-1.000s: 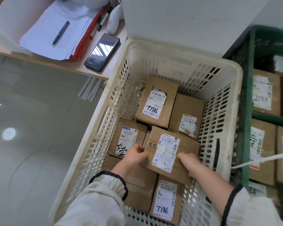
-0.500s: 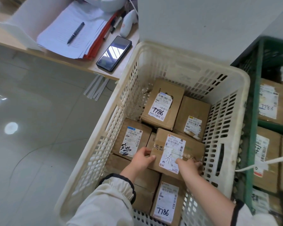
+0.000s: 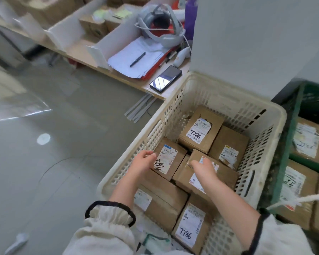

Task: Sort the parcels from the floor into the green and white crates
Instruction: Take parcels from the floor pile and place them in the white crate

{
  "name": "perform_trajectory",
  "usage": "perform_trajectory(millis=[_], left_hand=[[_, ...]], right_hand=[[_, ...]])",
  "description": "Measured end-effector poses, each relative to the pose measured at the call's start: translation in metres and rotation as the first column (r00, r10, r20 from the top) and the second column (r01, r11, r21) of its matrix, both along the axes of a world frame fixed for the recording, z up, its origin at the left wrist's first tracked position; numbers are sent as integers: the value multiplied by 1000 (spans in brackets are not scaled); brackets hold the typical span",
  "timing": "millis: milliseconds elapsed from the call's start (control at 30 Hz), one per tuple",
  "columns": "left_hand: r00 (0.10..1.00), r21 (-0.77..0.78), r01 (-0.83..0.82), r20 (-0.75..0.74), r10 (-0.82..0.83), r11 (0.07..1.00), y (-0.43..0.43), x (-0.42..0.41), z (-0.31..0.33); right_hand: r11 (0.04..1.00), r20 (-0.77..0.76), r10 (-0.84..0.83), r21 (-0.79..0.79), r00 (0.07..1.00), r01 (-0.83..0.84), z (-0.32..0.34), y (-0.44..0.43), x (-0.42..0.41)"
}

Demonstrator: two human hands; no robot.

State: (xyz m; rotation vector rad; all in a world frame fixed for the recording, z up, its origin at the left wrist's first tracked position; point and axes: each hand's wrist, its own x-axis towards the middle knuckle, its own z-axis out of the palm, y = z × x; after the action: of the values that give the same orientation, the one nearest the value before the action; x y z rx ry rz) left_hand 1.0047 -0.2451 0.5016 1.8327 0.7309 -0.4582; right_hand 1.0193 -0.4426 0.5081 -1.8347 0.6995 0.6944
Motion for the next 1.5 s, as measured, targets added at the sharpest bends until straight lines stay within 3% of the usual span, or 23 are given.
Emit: perform_trajectory(millis=[167, 367, 533, 667, 833, 1033, 1167, 1367, 1500], left_hand=[[911, -148, -300, 248, 329, 942, 54, -71, 82], [707, -148, -534, 462, 535, 833, 130, -185, 158], [519, -173, -723, 503, 691, 669, 186, -299, 168], [421, -176, -824, 445, 790, 539, 219, -401, 147], [330, -145, -909, 323, 887, 391, 257, -554, 118], [46, -40, -998, 211, 976, 55, 284, -754, 88], [-36, -91, -995, 79, 996, -29, 269, -833, 74], [-337, -98, -935, -45, 940, -340, 224, -921, 30], [-540, 23, -837, -203, 817, -547, 172, -971, -23]], right_hand=[[962, 283, 218, 102, 934, -255, 68, 58, 2], [908, 607, 305, 47, 734, -416, 158, 108, -12], [921, 706, 256, 31, 661, -389, 202, 152, -58], [865, 697, 361, -2, 619, -501, 197, 219, -128], [658, 576, 621, -15, 532, -753, 148, 324, -270], [320, 427, 859, -19, 282, -947, 98, 439, -444], [151, 366, 922, -38, 126, -988, 78, 482, -532], [-130, 290, 947, -55, -141, -990, 46, 525, -636], [-301, 218, 926, -64, -308, -952, 9, 549, -697]])
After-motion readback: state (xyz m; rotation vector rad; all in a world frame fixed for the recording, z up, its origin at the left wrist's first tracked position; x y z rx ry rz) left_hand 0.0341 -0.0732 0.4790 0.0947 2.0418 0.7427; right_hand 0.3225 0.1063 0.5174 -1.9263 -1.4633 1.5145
